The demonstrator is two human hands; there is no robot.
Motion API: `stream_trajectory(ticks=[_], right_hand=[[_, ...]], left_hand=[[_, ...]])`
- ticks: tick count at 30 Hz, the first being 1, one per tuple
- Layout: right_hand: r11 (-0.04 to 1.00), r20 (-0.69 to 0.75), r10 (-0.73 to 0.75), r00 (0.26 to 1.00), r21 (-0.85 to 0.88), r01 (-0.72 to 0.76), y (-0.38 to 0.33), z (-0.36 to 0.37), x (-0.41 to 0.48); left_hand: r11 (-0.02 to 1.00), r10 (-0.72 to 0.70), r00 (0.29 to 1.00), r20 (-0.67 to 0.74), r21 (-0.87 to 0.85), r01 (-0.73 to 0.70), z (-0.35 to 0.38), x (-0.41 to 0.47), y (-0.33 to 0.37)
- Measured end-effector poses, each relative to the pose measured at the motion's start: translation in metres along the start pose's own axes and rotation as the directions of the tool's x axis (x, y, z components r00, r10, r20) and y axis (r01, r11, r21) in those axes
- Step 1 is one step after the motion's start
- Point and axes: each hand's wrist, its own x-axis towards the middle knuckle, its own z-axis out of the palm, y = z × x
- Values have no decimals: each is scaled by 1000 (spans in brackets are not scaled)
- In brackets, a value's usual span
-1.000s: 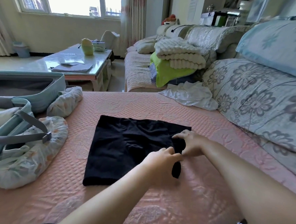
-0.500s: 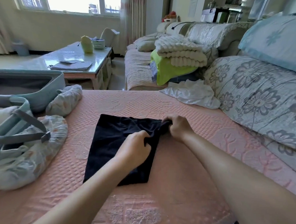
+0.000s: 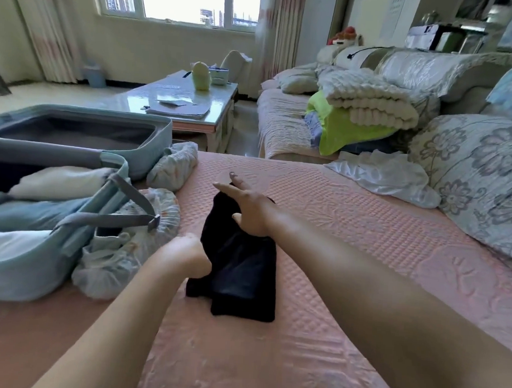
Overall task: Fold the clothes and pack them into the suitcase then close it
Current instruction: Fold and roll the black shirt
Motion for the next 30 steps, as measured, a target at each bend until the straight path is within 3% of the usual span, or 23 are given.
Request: stream_trajectory(ticks=[2,4,5,7,9,11,17,21,23,25,27,30], right_hand=[[999,-24,2,1000,-33,-2,11,12,-12],[998,-75,56,996,40,-53,27,21,-28],[996,-79,79,994,57,-74,35,24,-37],[996,-47,93,995,18,-92,46,28,-56],[996,-28,63,998,-57,-64,50,30,-76],[994,-9,-6,1000,-109,5,45,31,-95],[957,200,-65,978,-266,118,35,49,-132],[994,78,-39,996,-99,47,41,30,-138],[986,65,25,998,-167,-13,50,7,-147],[951,115,74,991,-308,-35,64,-8,-158],[955,249,173,953,-277,-101,70,-14,-168],[971,322,201,925,-191,-145,61,-16,-171]], left_hand=[[999,3,998,-55,53,0,7,1,2],[979,202,970,-136,64,-195,8,3,8],[949,316,940,-127,60,-311,10,3,12],[891,452,891,36,23,-453,16,-3,17],[870,449,867,218,116,-480,27,-11,20],[837,442,866,234,239,-492,36,-12,22],[810,566,824,31,168,-562,34,-17,27],[773,632,752,-188,89,-628,31,-28,42],[753,646,751,-138,-46,-656,35,-32,51],[731,678,735,16,-117,-672,43,-33,57],[729,677,721,147,3,-684,51,-33,57],[719,625,764,161,262,-644,55,-31,49]])
